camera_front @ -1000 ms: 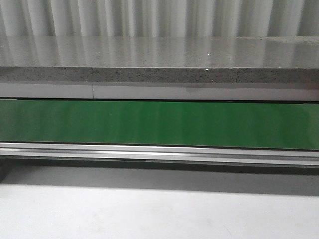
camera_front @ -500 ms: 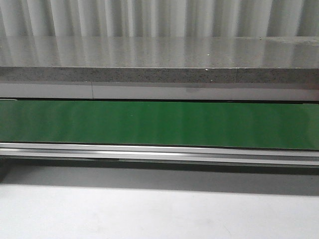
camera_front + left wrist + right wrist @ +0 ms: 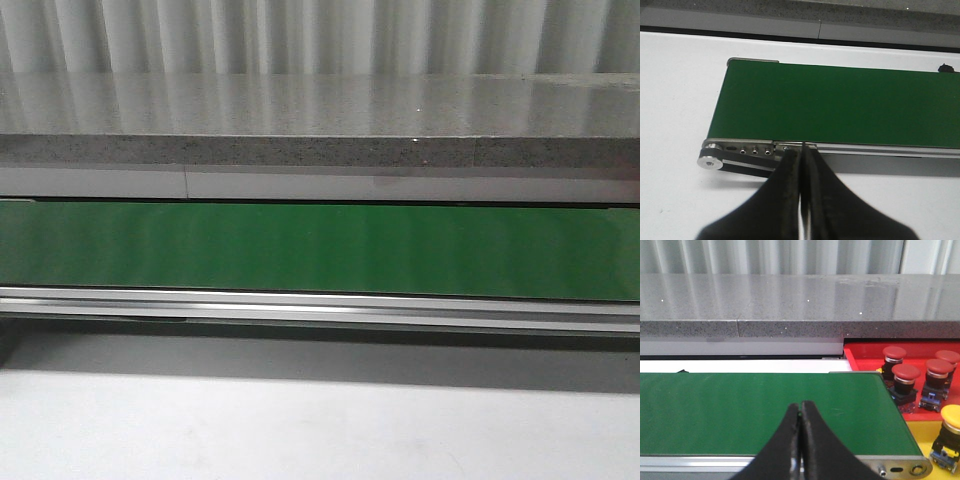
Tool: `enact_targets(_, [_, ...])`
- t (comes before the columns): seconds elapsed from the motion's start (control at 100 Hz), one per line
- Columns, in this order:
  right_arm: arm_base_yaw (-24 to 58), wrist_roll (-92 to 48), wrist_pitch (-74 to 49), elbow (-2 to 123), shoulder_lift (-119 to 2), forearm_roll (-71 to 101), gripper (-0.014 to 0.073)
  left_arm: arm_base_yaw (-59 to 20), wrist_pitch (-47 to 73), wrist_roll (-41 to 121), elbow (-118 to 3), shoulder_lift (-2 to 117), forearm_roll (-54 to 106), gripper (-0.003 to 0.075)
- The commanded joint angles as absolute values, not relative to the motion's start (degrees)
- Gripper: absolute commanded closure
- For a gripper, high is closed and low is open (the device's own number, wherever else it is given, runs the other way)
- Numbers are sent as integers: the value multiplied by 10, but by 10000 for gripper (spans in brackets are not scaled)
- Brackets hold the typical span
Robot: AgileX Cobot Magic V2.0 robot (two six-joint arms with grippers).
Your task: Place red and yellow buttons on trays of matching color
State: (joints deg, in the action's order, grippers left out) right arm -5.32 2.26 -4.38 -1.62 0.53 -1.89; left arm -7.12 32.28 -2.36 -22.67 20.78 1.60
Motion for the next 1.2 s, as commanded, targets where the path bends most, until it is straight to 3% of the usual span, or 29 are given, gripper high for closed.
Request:
enact_targets(0.0, [-54, 10, -7, -6, 17, -16, 659, -76, 284, -23, -242, 211, 17, 741])
enact_targets(0.96, [-54, 10, -6, -5, 15, -16, 659, -76, 287, -23, -240, 211, 14, 741])
enact_targets(1.19, [-54, 10, -6, -5, 15, -16, 659, -63, 134, -23, -192, 175, -33, 741])
